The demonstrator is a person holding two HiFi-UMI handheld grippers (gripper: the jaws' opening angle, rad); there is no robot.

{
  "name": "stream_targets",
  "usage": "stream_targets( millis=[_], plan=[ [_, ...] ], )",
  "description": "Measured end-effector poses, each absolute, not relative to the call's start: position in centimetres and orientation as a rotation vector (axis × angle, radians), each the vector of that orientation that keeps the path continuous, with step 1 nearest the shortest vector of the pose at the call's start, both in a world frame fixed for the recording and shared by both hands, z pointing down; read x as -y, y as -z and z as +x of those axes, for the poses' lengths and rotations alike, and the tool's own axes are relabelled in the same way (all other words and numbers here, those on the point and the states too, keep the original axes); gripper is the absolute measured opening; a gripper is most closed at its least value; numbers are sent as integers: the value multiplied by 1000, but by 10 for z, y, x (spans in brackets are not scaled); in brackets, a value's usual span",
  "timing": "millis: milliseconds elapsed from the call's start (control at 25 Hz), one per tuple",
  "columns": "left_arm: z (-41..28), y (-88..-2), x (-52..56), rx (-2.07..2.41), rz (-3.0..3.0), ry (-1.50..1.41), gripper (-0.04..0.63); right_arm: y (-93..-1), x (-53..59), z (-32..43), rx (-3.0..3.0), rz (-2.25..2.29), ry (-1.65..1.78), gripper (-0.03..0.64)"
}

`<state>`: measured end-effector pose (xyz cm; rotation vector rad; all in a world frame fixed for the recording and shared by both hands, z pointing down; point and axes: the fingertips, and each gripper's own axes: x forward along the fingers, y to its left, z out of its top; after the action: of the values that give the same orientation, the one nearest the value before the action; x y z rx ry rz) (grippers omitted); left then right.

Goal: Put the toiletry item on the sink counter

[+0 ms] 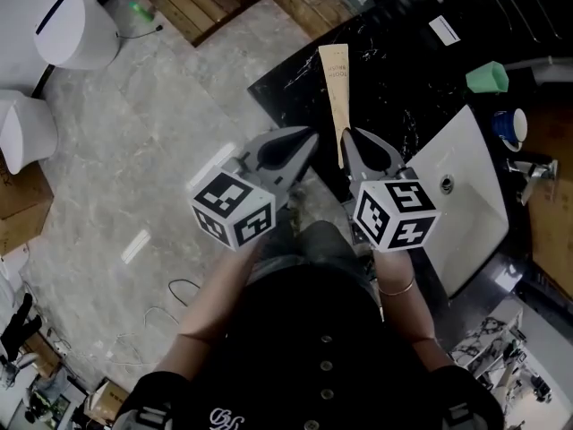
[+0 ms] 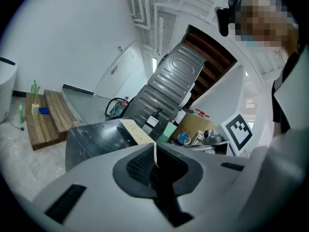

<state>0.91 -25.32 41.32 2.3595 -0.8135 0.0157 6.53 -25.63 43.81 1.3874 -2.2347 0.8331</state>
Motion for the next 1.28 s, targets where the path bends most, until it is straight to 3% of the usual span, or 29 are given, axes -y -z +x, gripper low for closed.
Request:
stream_targets(
  millis=[280, 680, 1280],
  plan=[
    [10, -413, 251, 813, 2372, -28, 23, -438, 258, 64, 2217, 1390, -834, 14],
    [8, -399, 249, 830, 2398, 7, 23, -424, 252, 59, 2272, 1396, -809, 195],
    [9, -367, 215, 912, 2465, 43, 23, -365, 215, 69, 2492, 1415, -691, 185]
  ],
)
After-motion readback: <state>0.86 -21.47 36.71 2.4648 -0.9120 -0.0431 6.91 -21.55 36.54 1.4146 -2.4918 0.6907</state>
